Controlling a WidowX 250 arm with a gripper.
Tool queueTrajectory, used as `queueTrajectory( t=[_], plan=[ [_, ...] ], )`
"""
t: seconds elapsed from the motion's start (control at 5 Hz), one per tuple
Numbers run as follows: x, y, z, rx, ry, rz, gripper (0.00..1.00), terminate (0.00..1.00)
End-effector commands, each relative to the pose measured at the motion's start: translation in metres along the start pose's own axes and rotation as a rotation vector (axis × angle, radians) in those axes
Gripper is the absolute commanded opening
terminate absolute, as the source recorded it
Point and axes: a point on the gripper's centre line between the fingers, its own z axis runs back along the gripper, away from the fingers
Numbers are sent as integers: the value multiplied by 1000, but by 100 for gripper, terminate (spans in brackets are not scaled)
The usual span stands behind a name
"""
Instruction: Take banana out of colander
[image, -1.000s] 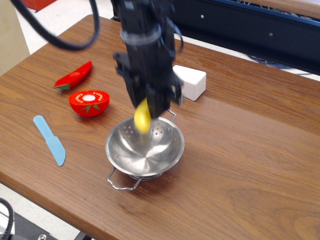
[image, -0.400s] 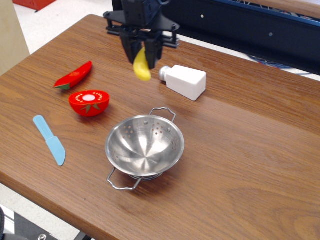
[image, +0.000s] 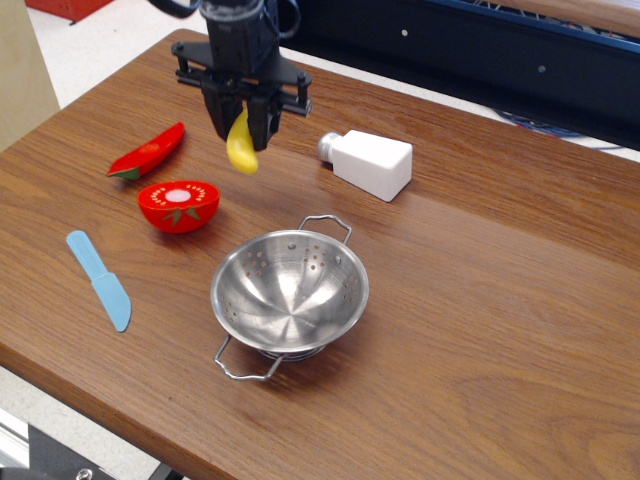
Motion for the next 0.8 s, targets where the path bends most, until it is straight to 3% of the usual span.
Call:
queueTrajectory(
  t=[0.0,0.2,0.4,0.6],
  plan=[
    [19,5,-17,82,-60,39,0,0],
    [23,2,-27,118,-79,24,0,0],
    [21,1,-27,124,-66,32,100,0],
    [20,2,-20,112,-37,46,100,0]
  ],
)
